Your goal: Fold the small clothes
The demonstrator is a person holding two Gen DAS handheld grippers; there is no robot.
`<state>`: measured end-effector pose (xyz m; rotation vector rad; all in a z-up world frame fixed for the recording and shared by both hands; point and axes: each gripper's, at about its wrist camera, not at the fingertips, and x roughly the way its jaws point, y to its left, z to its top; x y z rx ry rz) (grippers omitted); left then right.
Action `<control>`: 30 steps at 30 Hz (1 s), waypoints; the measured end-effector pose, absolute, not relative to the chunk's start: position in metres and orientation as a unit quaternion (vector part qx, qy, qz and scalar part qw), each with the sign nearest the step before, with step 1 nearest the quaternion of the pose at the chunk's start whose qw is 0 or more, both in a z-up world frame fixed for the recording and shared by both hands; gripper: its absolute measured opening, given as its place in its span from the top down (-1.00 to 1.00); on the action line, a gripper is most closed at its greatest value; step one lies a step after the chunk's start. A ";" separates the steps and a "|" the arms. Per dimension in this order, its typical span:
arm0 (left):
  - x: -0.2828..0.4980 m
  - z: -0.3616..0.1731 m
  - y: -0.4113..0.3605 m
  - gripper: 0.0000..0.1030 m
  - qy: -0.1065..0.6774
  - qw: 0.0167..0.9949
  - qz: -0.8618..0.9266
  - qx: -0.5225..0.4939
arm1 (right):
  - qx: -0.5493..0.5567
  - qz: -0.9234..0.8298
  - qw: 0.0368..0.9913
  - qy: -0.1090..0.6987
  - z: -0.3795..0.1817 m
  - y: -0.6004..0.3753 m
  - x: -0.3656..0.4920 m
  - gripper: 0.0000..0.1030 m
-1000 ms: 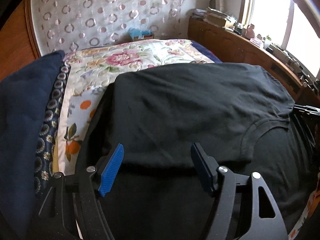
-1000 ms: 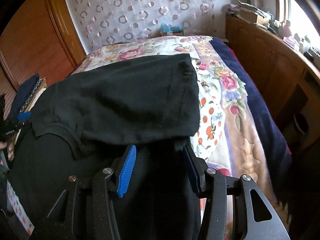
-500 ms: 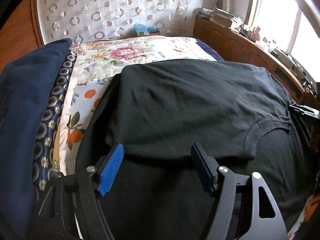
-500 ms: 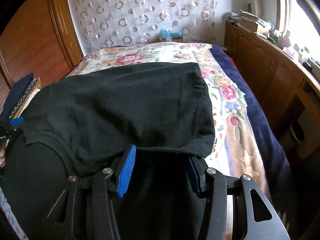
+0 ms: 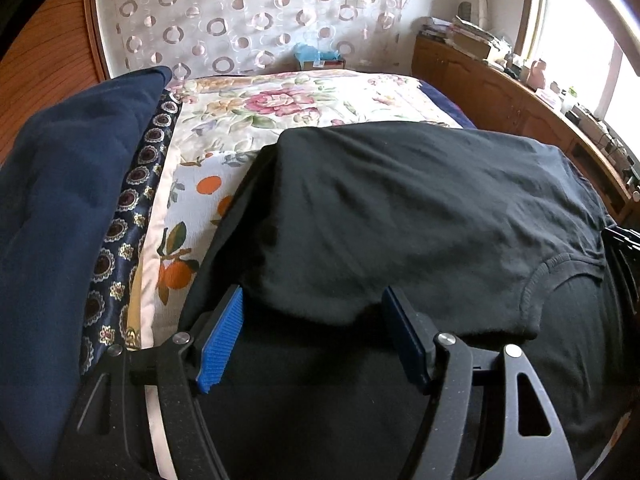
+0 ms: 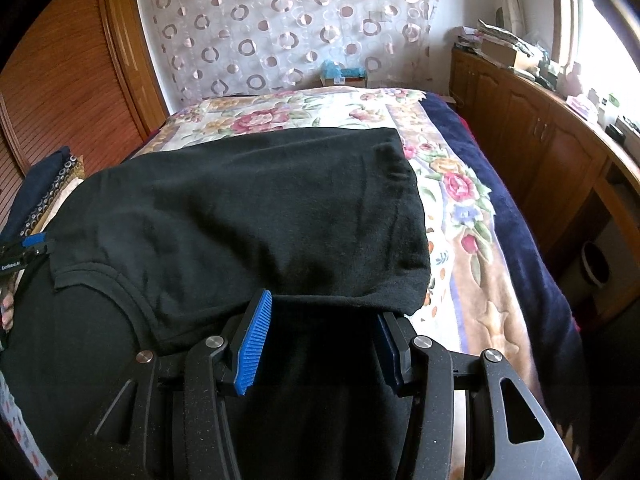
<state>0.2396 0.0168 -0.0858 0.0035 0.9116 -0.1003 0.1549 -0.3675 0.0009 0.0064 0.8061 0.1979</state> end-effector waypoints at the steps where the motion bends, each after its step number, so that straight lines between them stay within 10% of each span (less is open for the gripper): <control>1: 0.241 -0.086 0.017 -0.38 0.440 0.897 -0.048 0.003 | 0.003 0.098 0.915 0.391 0.001 -0.367 0.155 0.02; 7: 0.243 -0.086 0.017 -0.35 0.442 0.896 -0.046 0.008 | 0.021 0.121 0.917 0.379 0.006 -0.366 0.151 0.02; 17: 0.246 -0.083 0.019 0.33 0.436 0.898 -0.051 -0.005 | 0.020 0.101 0.915 0.389 -0.009 -0.369 0.166 0.02; 30: 0.252 -0.084 0.018 0.47 0.432 0.901 -0.045 0.003 | 0.038 0.062 0.917 0.392 -0.010 -0.380 0.188 0.02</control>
